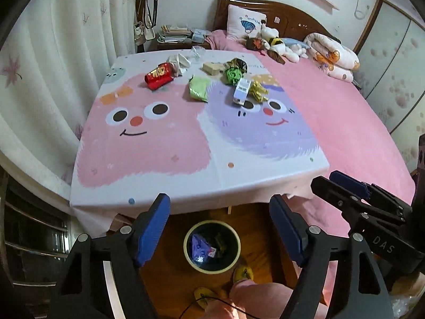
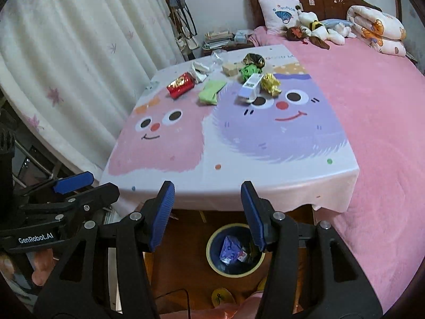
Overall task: Collect trash
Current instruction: 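Raise both open tools back toward the table, then grasp the crumpled yellow cloth with the right tool while the left tool grasps the light-green bag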
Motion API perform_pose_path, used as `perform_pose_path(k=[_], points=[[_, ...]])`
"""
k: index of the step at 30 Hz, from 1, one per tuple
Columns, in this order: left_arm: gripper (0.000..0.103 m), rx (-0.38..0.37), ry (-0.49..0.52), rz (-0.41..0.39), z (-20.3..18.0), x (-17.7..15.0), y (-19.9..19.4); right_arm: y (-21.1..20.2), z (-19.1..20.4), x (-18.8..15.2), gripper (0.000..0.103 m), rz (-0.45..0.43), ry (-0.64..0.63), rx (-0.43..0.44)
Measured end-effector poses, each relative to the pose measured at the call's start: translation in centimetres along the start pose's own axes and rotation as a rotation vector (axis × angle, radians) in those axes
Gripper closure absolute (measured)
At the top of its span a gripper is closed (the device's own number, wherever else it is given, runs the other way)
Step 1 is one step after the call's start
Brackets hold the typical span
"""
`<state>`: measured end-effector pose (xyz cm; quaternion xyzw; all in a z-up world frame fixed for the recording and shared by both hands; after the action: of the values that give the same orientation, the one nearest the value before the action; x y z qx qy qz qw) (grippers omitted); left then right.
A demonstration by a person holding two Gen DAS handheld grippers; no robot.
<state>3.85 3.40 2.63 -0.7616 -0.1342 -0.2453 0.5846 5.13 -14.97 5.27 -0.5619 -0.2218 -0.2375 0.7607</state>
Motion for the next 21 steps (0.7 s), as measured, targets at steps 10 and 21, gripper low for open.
perform_pose_path(k=[10, 21], points=[[0.025, 0.049, -0.022, 0.058, 1.0, 4.4, 4.9, 4.3, -4.6, 4.6, 0.054, 0.003, 0.071, -0.003], [0.025, 0.163, -0.042, 0.116, 1.6, 16.4, 17.4, 17.5, -15.1, 16.1, 0.054, 0.095, 0.133, 0.023]])
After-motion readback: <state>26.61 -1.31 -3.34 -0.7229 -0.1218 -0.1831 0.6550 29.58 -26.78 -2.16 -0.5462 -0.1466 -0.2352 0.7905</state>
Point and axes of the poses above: each gripper's, at about its wrist camera, not at the fingertips, and y roughly the way its jaws point, z to its left, x to its top, the point moved 9 cm from there along y, roughly the way its jaws point, and after that the axes turned 2 degrees about x, right-handed, at the moved point
